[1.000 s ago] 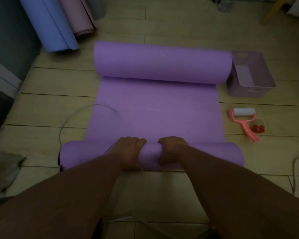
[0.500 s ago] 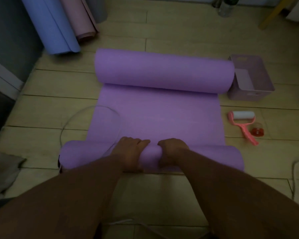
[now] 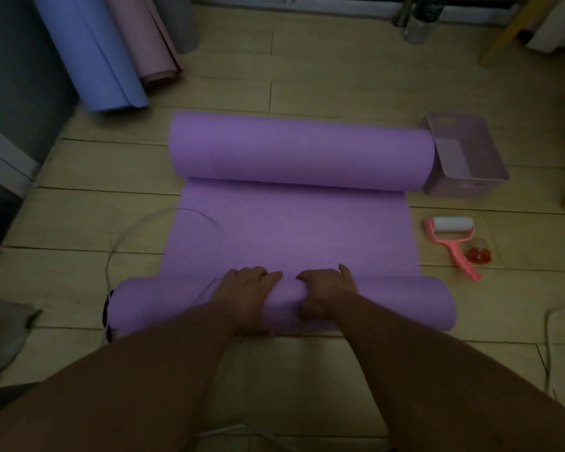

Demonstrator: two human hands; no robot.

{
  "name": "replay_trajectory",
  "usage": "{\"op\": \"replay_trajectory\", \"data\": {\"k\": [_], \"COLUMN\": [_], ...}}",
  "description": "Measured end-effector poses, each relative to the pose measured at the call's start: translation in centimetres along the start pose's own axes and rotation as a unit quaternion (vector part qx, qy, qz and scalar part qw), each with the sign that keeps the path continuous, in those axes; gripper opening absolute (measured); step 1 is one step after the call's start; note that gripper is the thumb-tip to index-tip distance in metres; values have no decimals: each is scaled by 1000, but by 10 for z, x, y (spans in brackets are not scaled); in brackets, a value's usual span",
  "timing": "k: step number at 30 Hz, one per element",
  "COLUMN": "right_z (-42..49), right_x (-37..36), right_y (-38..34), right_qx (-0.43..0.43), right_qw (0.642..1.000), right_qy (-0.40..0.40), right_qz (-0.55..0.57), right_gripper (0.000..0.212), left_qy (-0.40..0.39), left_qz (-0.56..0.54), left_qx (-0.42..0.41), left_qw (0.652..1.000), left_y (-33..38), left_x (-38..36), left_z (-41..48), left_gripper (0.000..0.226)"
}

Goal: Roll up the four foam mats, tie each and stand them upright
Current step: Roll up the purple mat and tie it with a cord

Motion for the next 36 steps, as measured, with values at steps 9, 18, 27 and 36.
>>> {"op": "replay_trajectory", "data": {"k": [9, 18, 27, 36], "right_z": [-12, 8, -10, 9], "right_x": [-4, 10, 1, 5], "right_y": [-2, -6, 0, -10], "right_qx": [85, 43, 99, 39], "right_qw": [988, 999, 989, 998], "right_qy": [103, -27, 75, -15], "right_qz": [-77, 3, -78, -52], "right_gripper": [98, 74, 115, 72], "left_qy": [-111, 156, -84, 154], "left_qz": [-81, 34, -63, 18], "left_qx": [5, -33, 11, -15], "left_qw": [991, 987, 994, 988], "left_y": [-12, -4, -15, -3], "left_x": [16, 4, 18, -8], "left_z": [35, -4, 27, -8], "left_gripper": [78, 109, 80, 118]}}
Point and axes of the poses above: each hand's wrist, its own z-axis towards the middle knuckle, its own x-axis out of the back of the hand, y = z × x, the point moved 7 cm from there along z, towards the middle knuckle, and after that the axes turned 1 degree about -y, right-handed, at the moved point
